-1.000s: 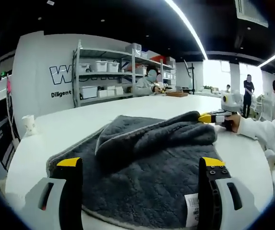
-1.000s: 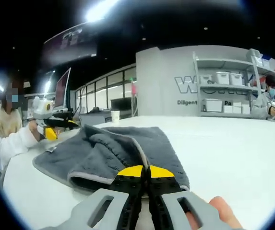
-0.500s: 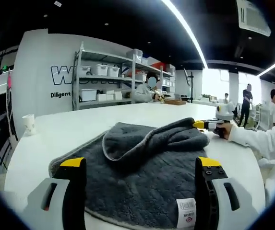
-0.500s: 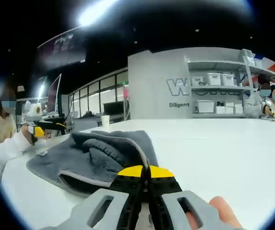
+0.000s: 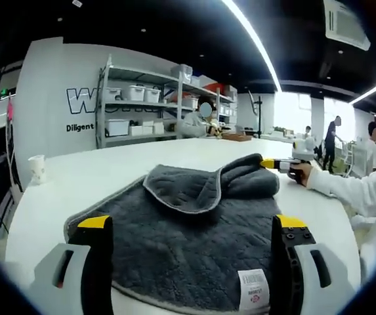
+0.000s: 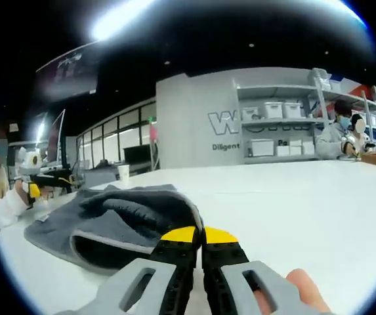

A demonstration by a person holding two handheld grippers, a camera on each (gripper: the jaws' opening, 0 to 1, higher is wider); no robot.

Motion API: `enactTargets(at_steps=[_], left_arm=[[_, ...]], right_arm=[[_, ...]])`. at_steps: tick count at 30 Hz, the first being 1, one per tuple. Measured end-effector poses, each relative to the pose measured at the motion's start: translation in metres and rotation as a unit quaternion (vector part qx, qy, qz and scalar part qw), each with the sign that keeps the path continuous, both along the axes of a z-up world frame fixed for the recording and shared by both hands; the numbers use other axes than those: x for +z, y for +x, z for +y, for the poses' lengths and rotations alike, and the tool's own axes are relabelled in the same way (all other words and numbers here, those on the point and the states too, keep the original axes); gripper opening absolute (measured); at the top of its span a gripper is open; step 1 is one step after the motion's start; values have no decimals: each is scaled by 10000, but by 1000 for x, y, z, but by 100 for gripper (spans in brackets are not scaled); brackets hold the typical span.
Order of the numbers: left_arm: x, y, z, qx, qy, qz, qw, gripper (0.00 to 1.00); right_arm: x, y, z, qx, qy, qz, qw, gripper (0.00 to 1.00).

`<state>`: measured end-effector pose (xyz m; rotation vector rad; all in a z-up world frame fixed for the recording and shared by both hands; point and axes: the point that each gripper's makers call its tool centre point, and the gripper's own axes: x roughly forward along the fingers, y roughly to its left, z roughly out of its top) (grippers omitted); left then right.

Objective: Open the folded towel by lifting each exposed corner and separating the folded layers until the towel lies flat within the target outline without major curled edges

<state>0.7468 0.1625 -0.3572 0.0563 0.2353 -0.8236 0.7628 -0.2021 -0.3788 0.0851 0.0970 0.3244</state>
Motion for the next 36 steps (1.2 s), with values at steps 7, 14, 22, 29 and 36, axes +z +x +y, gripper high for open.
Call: enactTargets(at_steps=[7,14,22,29,36], left_arm=[[0,1,2,52,-32,29,10000,99],[-2,2,2,59,-93,88,9999,99],[-1,3,3,76,-178,82,9998,99],[0,5,5,123,-224,82,9996,98],[1,4,5,138,-248,56,9996,98]], right_arm=[[-2,4,-19,-293,44,54,9995,0],[-3,9,-34,-475,56,76,9988,0],[-5,14,-51,-652,149,128,9977,0],[-8,16,-61,-793,143,177,9966,0],[-9,18,-65,-802,98,193,9965,0]])
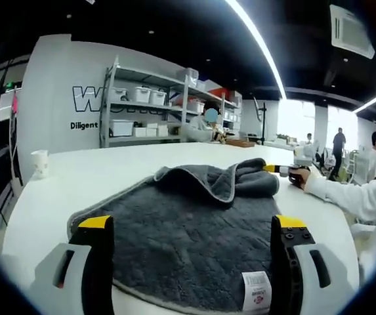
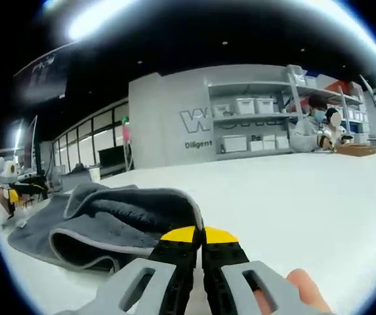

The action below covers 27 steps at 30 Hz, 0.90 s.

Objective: Open the folded towel by lifting each exposed corner and separating the folded layers until the towel lies flat within the target outline without major curled edges

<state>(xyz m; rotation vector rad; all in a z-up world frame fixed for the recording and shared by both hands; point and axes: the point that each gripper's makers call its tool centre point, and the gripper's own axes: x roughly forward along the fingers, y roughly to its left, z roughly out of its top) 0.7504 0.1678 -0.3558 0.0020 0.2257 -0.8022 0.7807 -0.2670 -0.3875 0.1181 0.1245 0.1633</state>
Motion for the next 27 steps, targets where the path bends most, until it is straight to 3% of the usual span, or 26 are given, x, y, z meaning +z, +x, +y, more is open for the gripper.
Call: enactTargets(at_steps=[27], left_arm=[[1,1,1,23,73,-96,9999,98]], right_arm=[[-3,1,-15,-127,14,63,9999,0]])
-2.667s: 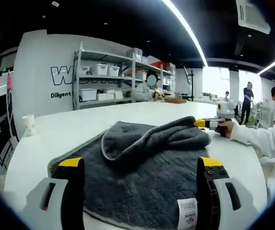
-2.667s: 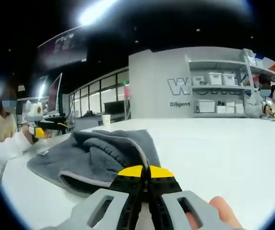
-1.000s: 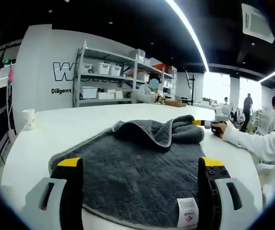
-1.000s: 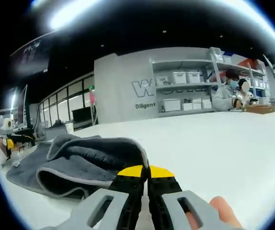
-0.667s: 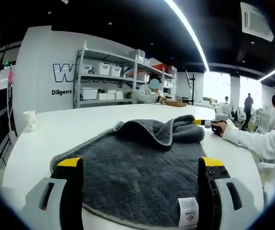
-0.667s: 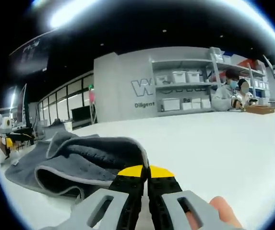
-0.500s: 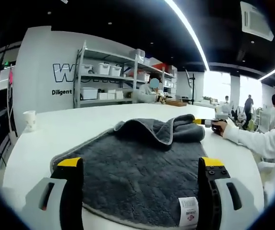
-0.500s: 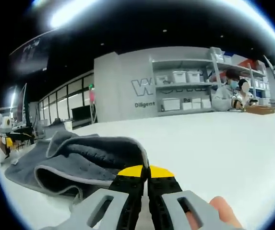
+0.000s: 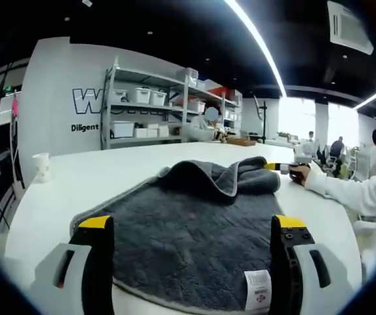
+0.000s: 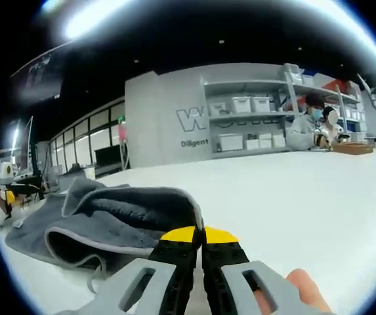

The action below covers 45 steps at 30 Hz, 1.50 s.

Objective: Open the folded towel by lifting each exposed corner and separating the folded layers until the towel lies flat within the target outline without major curled edges

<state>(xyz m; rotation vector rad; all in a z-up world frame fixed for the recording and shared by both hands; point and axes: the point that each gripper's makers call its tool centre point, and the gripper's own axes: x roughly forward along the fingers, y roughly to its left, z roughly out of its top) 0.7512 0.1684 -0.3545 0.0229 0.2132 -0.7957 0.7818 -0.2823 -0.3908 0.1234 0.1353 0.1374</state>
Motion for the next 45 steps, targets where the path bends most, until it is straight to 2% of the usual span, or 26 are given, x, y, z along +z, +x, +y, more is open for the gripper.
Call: enactTargets(at_steps=[5,15,45], left_arm=[[0,-1,-1,-5,79,-72,9999,98],[-2,0,-1,-6,84,-41,10000,98],[-3,2,-1,-4,147,-91,9999,98]], right_arm=[[-1,0,0,-13,-21,16,10000,0],[-2,2,-5,-88,-72,35,9999,0],[-4,3,-50,-632,48,66,9980,0]])
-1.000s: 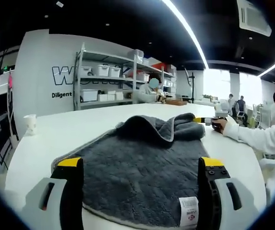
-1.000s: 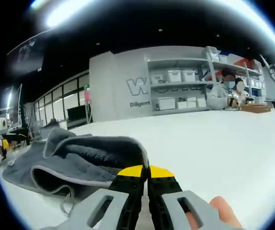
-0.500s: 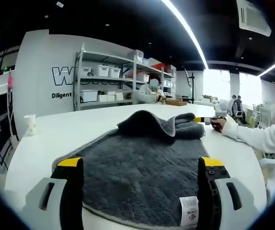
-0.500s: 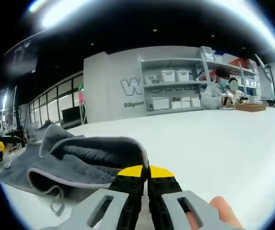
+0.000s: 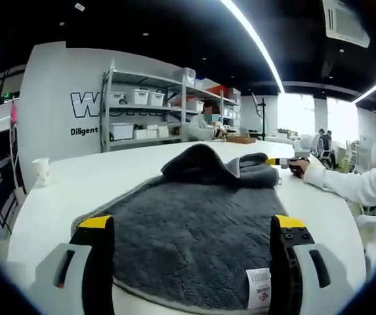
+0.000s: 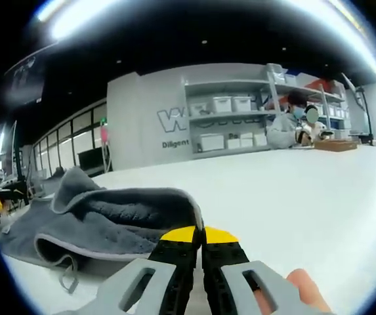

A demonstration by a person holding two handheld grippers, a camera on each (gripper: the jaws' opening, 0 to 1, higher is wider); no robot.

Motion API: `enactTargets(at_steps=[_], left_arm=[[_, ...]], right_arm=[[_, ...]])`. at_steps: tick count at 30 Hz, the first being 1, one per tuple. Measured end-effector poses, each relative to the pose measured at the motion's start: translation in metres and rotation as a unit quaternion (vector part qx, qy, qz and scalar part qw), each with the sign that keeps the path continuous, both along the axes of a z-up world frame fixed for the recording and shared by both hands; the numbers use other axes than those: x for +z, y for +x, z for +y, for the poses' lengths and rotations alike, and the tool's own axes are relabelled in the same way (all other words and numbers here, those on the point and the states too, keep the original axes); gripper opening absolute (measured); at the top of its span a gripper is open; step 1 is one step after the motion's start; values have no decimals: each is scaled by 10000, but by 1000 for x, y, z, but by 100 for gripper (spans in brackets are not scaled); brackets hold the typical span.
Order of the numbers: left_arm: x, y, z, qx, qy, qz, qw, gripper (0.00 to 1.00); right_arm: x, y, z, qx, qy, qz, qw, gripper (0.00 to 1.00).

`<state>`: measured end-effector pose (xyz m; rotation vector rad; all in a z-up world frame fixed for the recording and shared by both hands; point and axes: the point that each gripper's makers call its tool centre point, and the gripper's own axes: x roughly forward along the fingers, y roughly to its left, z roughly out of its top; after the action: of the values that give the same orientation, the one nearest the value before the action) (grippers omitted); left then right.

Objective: Open the folded towel by lifting each exposed corner and separating the folded layers until the towel lies flat within the target outline without major curled edges

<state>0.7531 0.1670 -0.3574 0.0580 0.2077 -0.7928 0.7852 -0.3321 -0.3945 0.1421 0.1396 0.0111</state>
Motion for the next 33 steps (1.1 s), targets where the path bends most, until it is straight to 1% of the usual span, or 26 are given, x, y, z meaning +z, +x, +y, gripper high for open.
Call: enactTargets(at_steps=[5,10,15,19,25,30,33], left_arm=[[0,-2,-1,-2,19,-13,10000,97],[-2,-2,-1,6,25,20,10000,97],[-1,-3,-2,-27,4,4,10000,97],[0,-1,-1,-12,16,-12,10000,97],[0,-2,-2,-18,47,-29,10000,97],[-1,-1,-1,-5,58,-20,10000,97],[-2,-1,-1,3,69,-18,10000,97]], right_arm=[[0,4,-11,-87,23,-2,10000,0],[1,4,-15,-156,35,-9,9999,0],[0,3,-22,-270,38,-4,9996,0],[0,6,-31,-351,36,4,9994,0],[0,0,-31,-449,37,2,9990,0],[0,2,-37,-520,23,6,9986,0],[0,5,-49,-638,25,13,9980,0]])
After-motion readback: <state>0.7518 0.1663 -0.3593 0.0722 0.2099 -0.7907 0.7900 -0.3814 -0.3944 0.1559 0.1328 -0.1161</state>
